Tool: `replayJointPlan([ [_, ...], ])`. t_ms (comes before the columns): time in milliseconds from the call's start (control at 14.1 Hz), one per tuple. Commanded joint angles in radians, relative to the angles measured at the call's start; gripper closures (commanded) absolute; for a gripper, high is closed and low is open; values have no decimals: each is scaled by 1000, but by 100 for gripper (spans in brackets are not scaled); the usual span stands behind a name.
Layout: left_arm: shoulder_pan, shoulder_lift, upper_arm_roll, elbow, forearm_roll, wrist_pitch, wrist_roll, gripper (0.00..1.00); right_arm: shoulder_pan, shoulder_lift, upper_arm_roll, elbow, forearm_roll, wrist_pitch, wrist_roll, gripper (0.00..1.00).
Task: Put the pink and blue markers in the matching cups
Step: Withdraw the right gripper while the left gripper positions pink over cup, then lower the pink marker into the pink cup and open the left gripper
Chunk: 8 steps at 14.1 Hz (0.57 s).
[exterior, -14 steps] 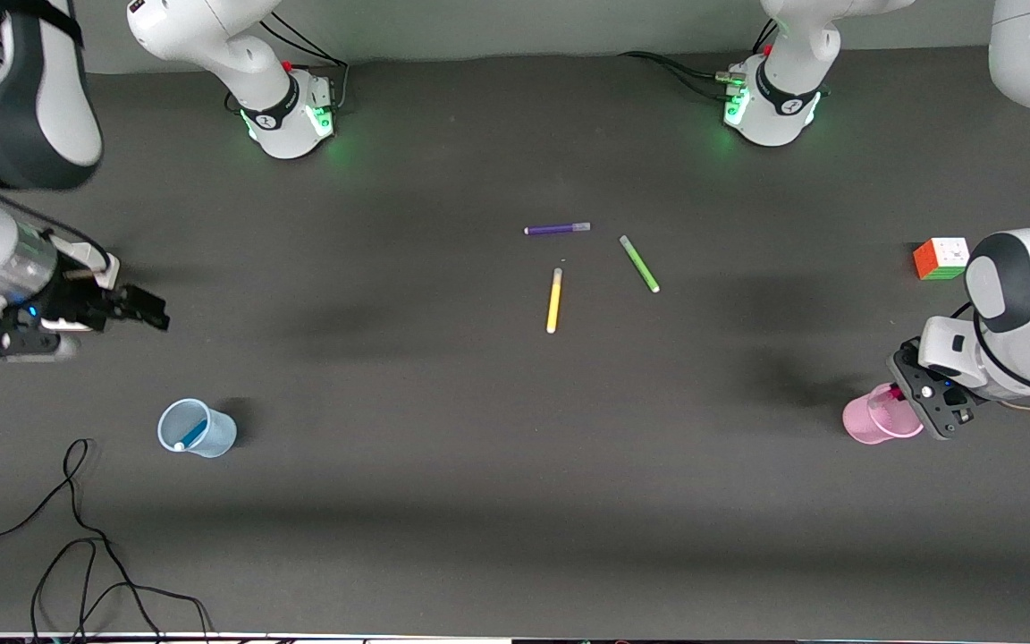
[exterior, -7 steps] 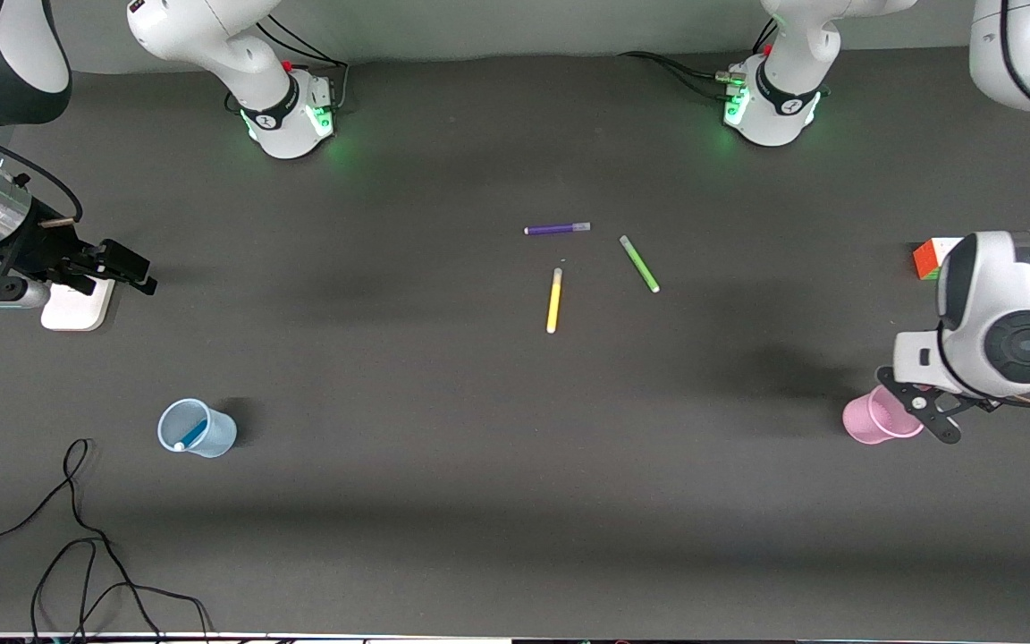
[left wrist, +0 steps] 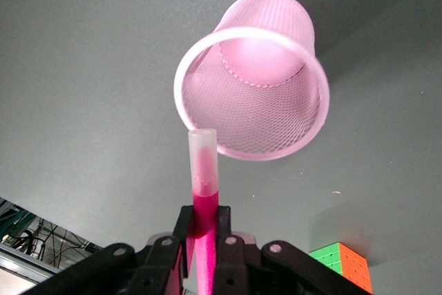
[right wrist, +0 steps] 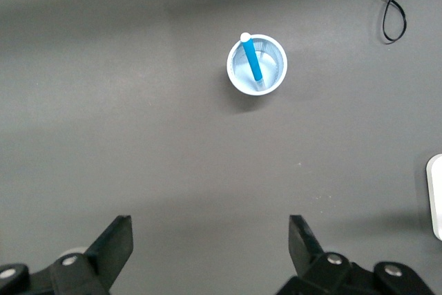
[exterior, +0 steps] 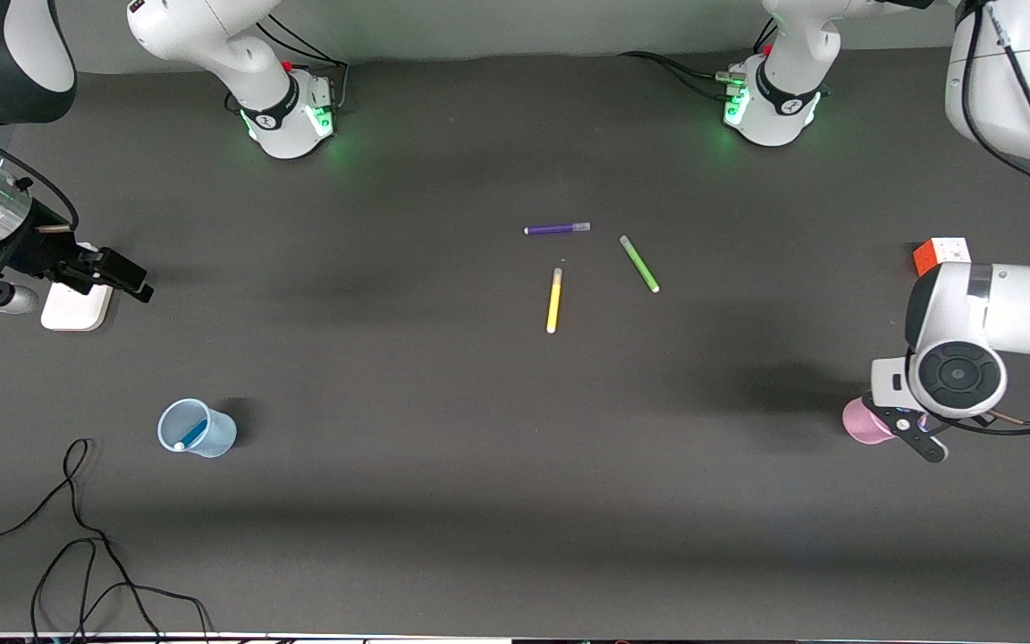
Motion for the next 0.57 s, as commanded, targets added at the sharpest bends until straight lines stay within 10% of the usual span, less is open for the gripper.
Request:
replayJointPlan([
  [0, -19, 30, 4, 16, 20, -15, -20, 100, -76, 13, 70, 22, -21, -1, 36, 0],
  [496, -48, 44, 3, 15, 20, 19, -17, 100, -443, 44, 443, 40, 12, -53, 24, 0],
])
